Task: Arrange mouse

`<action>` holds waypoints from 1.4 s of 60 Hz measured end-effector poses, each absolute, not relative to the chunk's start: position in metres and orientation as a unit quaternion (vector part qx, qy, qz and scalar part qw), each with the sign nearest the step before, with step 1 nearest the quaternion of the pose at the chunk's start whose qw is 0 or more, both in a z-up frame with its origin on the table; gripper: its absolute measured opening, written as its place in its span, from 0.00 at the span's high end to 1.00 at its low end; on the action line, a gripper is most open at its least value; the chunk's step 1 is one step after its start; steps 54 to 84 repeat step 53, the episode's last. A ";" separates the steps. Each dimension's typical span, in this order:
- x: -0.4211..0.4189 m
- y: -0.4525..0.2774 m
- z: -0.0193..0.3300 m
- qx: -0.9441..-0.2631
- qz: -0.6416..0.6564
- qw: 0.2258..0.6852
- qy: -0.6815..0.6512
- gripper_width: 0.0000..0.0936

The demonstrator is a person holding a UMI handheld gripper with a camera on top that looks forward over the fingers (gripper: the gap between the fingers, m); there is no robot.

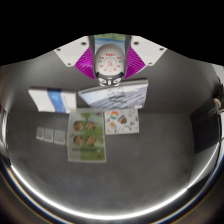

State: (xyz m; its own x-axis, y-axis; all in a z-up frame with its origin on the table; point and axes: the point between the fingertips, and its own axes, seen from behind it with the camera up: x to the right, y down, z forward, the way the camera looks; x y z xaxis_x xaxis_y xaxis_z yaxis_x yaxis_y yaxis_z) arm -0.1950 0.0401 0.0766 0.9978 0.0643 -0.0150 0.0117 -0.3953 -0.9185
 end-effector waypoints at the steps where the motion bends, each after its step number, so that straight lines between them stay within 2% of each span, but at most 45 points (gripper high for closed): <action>1: -0.202 0.041 0.072 -0.841 0.024 0.540 -0.020 0.57; 11: -0.238 0.033 0.017 -0.871 0.007 0.490 -0.027 0.56; 21: -0.239 0.027 -0.005 -0.881 -0.004 0.472 -0.018 0.55; 30: -0.240 0.026 -0.007 -0.890 0.009 0.455 -0.027 0.40; 31: -0.240 0.025 -0.007 -0.891 0.012 0.453 -0.027 0.37; 32: -0.240 0.023 -0.005 -0.893 0.016 0.450 -0.025 0.27; 33: -0.240 0.021 -0.004 -0.893 0.022 0.448 -0.023 0.25; 36: -0.239 0.013 0.004 -0.893 0.039 0.448 -0.019 0.10; 38: -0.237 0.007 0.012 -0.890 0.050 0.453 -0.018 0.07; 44: -0.213 -0.018 0.031 -0.884 0.068 0.462 -0.019 0.09; 53: -0.140 -0.061 0.041 -0.881 0.061 0.469 -0.020 0.09; 84: -0.140 -0.061 0.041 -0.881 0.061 0.469 -0.020 0.09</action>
